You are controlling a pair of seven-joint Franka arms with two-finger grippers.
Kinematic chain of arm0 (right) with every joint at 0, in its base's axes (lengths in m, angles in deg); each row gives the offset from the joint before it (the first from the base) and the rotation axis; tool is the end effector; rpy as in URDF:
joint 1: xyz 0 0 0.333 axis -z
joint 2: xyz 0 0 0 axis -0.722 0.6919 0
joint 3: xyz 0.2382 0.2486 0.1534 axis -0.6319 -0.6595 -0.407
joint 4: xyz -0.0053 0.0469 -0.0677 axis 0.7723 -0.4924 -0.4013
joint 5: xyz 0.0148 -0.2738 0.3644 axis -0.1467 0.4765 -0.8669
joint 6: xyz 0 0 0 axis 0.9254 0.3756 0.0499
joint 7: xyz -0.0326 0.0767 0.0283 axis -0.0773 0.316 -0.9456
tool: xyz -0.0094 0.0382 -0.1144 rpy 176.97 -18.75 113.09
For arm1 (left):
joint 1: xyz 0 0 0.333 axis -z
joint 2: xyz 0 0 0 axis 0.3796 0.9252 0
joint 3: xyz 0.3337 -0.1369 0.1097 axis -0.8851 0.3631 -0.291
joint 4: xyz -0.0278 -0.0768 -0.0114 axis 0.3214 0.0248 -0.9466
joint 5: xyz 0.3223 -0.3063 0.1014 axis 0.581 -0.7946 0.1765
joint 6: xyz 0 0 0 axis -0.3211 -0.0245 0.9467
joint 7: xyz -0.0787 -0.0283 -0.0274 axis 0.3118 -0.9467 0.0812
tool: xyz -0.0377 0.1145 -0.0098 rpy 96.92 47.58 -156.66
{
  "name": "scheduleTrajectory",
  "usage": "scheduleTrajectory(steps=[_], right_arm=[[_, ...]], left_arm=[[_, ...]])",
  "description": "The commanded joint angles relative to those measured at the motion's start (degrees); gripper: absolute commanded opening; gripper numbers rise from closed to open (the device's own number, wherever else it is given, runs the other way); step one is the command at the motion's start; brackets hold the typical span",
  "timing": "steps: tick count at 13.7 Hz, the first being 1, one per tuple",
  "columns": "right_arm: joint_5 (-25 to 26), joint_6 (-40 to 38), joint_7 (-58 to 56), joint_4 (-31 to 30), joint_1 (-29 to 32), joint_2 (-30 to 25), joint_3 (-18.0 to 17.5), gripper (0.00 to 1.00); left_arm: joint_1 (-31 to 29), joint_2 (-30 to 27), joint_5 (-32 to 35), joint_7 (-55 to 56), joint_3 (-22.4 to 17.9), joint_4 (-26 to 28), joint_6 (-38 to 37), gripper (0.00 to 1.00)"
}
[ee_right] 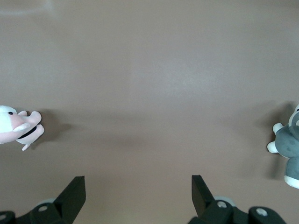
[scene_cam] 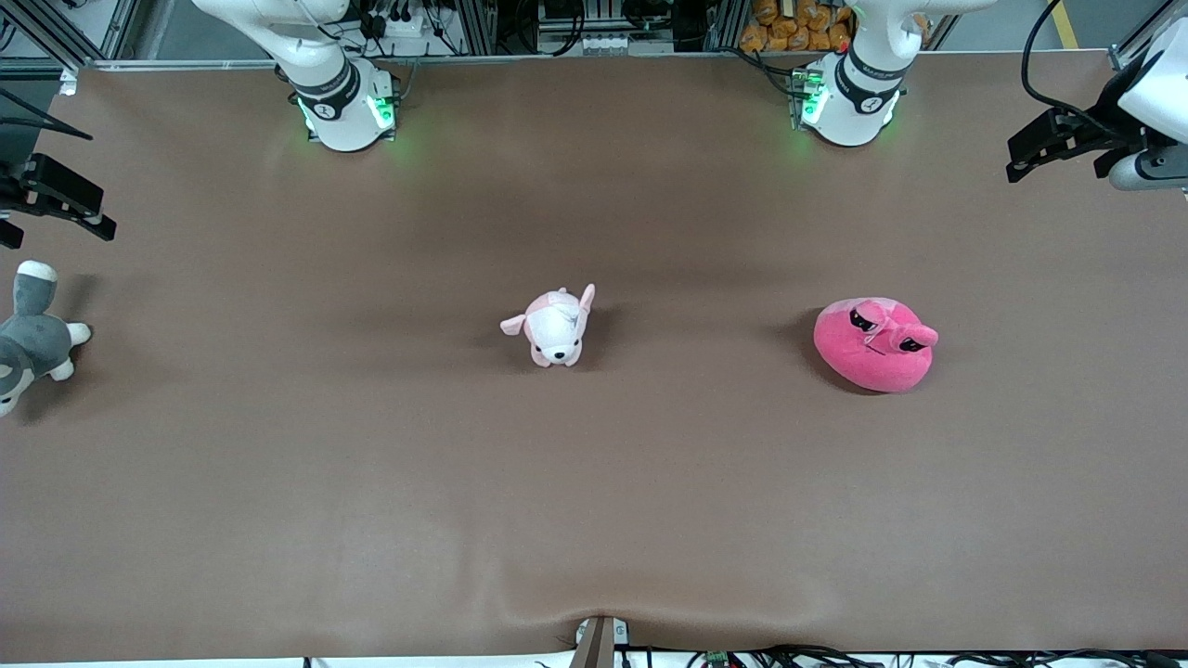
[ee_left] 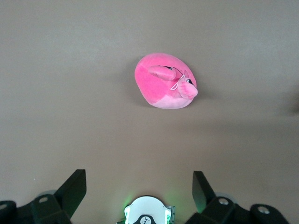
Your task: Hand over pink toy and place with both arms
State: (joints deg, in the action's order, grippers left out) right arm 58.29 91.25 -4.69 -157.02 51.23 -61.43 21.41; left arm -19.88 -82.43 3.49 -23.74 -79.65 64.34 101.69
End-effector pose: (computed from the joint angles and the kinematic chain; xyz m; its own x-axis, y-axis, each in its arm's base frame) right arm 0.6273 -0.0042 0.7489 0.9967 0.0787 0.0220 0.0792 -0.9966 -0.0229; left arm 0.5423 -0.0362 0.7039 0.9982 0.0321 -0.0497 0.0285 -0.9970 -0.0715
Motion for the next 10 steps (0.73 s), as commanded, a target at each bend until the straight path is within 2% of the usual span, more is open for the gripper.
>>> scheduleTrajectory(steps=[1, 10], right_arm=[[-0.1, -0.4, 0.6, 0.7, 0.7, 0.3, -0.4, 1.00], [-0.1, -0.4, 0.9, 0.6, 0.7, 0.3, -0.4, 1.00]], left_arm=[[-0.7, 1.5, -0.6, -0.9, -0.1, -2.3, -0.9, 1.00], [-0.4, 1.7, -0.6, 0.1, 0.0, -1.7, -0.9, 1.00]])
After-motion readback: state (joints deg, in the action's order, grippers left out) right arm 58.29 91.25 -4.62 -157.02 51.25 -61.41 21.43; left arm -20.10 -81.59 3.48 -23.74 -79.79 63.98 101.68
